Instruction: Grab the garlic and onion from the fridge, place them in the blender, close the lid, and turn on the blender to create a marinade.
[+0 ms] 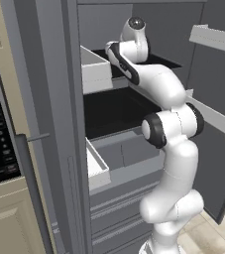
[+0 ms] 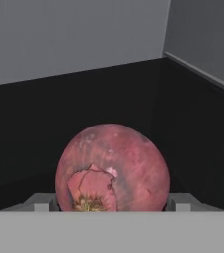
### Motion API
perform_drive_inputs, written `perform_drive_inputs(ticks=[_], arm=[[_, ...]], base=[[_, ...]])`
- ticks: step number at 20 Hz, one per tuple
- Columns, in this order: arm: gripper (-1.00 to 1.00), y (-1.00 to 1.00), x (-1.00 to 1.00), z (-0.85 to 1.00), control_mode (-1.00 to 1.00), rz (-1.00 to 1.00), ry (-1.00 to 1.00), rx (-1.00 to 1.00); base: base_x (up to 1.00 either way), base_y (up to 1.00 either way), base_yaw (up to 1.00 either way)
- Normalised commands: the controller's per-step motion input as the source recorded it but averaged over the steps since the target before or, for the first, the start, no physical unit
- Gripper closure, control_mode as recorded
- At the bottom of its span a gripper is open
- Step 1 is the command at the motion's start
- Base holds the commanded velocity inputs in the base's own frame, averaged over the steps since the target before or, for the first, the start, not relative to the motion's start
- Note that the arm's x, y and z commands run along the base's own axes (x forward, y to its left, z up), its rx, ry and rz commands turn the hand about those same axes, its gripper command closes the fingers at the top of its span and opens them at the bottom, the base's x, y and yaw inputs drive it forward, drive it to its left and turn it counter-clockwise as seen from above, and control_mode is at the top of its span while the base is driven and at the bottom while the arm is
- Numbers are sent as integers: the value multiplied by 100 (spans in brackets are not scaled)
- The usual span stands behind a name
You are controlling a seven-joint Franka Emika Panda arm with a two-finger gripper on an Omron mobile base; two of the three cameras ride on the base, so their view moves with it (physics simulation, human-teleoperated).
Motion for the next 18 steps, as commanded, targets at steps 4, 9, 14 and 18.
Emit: perform_drive_inputs(ticks=[4, 9, 14, 18], arm=[[100, 0, -61, 0, -100, 0, -8, 0], [100, 0, -97, 0, -100, 0, -23, 0], [100, 1, -100, 0, -100, 0, -42, -3], [100, 0, -100, 4, -100, 0, -36, 0]], base=[[0, 0, 0], [0, 0, 0], [0, 0, 0], [0, 0, 0]])
